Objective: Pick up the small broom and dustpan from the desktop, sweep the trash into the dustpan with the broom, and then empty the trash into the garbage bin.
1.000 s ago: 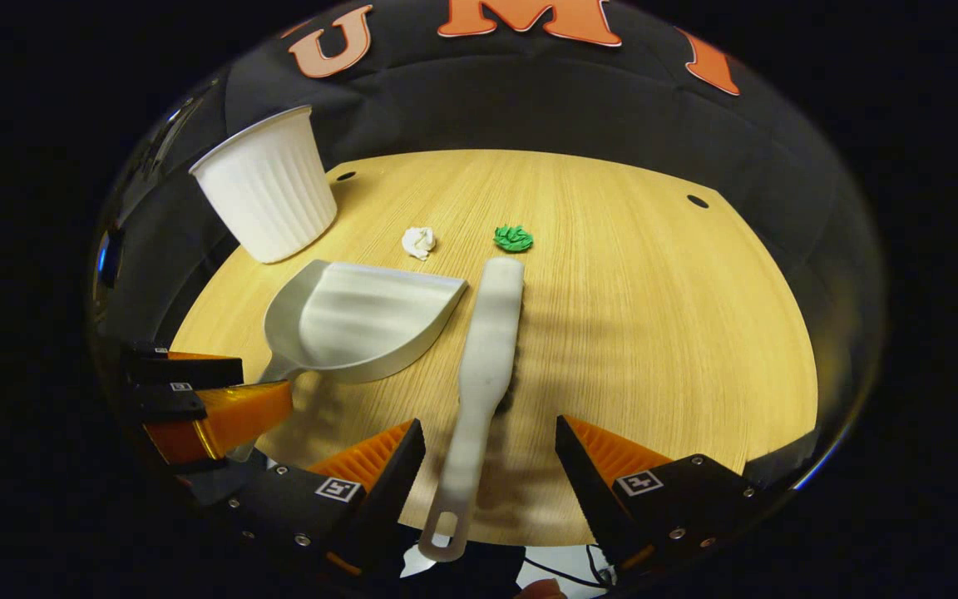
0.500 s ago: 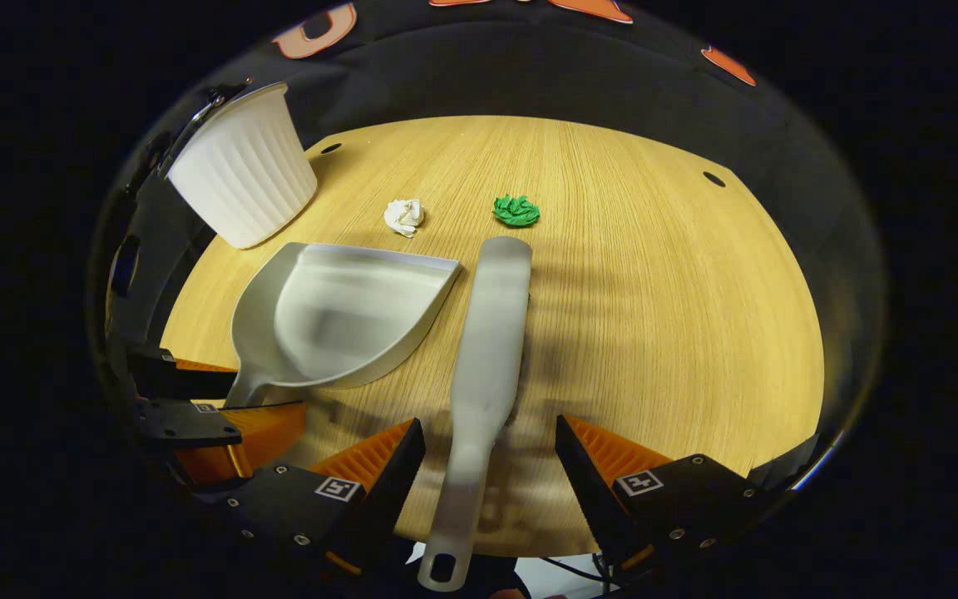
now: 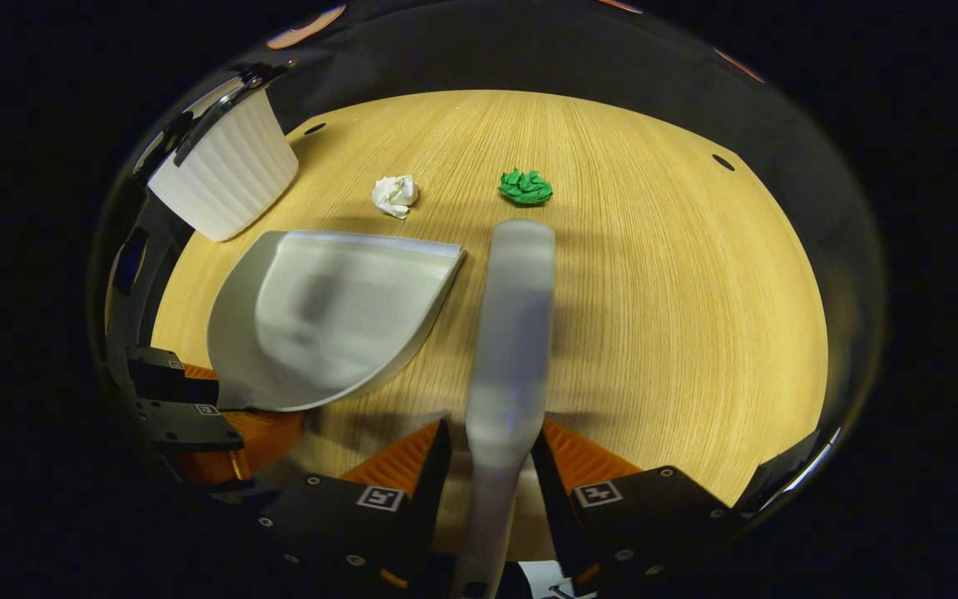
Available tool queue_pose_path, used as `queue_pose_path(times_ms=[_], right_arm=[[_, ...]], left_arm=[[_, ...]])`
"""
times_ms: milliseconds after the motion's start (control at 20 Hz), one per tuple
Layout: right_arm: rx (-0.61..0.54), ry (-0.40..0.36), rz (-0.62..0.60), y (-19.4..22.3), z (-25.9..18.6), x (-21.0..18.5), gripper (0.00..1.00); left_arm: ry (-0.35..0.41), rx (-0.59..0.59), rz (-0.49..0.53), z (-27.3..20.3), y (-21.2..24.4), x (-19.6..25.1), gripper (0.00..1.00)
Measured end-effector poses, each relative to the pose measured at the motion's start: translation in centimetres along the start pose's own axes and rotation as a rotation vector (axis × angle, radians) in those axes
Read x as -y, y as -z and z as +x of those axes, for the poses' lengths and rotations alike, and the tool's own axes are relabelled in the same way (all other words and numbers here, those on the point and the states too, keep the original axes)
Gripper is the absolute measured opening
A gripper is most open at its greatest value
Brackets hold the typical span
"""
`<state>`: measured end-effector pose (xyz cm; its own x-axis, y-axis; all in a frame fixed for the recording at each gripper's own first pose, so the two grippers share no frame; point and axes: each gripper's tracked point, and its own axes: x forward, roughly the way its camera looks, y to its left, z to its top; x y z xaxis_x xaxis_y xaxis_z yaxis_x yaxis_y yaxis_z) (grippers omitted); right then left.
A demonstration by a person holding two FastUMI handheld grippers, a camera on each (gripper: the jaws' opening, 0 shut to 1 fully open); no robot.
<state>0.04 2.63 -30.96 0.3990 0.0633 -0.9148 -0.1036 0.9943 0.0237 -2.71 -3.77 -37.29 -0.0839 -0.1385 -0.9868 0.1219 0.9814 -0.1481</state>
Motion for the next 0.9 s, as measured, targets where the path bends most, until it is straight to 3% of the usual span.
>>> queue_pose_path(times_ms=[50,100,150,350,600,900], right_arm=[[-0.008,0.002,0.007,0.0,0.2,0.1,0.55],[-0.016,0.005,0.015,0.1,0.4,0.2,0.41],[-0.021,-0.006,0.020,0.1,0.4,0.1,0.34],[-0.037,-0.011,0.030,-0.1,0.3,0.4,0.23],[-0.046,-0.021,0.060,-0.7,-0.1,1.3,0.18],[-0.042,0.019,0.087,-3.9,0.0,5.6,0.17]], left_arm=[[0.007,-0.003,0.005,-0.1,0.0,0.4,0.53],[-0.004,-0.008,0.017,-0.1,-0.1,0.2,0.48],[-0.006,-0.013,0.025,-0.2,0.1,0.2,0.41],[0.003,-0.026,0.010,-0.5,0.2,0.3,0.36],[0.007,-0.041,0.020,-0.6,0.3,-0.1,0.31],[0.011,-0.063,0.126,-1.3,0.0,-1.5,0.30]])
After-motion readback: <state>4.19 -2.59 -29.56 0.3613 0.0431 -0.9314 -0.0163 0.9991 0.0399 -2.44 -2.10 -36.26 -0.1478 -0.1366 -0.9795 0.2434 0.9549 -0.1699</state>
